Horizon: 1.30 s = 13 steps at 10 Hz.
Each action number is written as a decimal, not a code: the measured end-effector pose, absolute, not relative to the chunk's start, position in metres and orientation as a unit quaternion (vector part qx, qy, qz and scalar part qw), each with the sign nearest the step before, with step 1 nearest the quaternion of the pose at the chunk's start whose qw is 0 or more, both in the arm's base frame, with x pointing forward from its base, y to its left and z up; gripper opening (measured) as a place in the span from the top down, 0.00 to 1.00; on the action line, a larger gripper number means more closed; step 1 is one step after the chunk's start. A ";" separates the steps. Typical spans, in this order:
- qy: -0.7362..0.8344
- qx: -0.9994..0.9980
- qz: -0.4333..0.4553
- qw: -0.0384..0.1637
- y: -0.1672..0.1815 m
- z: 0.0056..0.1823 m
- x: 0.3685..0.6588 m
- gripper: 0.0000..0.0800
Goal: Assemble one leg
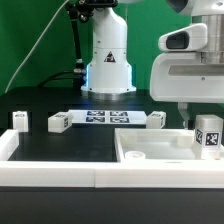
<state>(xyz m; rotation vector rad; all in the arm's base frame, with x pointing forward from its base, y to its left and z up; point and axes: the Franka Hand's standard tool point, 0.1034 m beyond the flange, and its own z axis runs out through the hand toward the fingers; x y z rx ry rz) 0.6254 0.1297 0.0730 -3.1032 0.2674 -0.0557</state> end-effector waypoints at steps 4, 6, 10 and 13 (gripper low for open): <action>0.005 -1.000 0.001 0.006 0.122 0.073 0.624 0.35; 0.005 -1.000 0.001 0.006 0.122 0.073 0.624 0.52; 0.032 -0.999 0.002 0.008 0.120 0.074 0.625 0.64; 0.225 -0.974 0.007 0.024 0.118 0.073 0.626 0.64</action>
Offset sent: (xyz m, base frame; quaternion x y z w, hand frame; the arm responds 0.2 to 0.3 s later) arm 0.0000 0.0000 0.0000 0.0000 0.0000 0.0000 1.0000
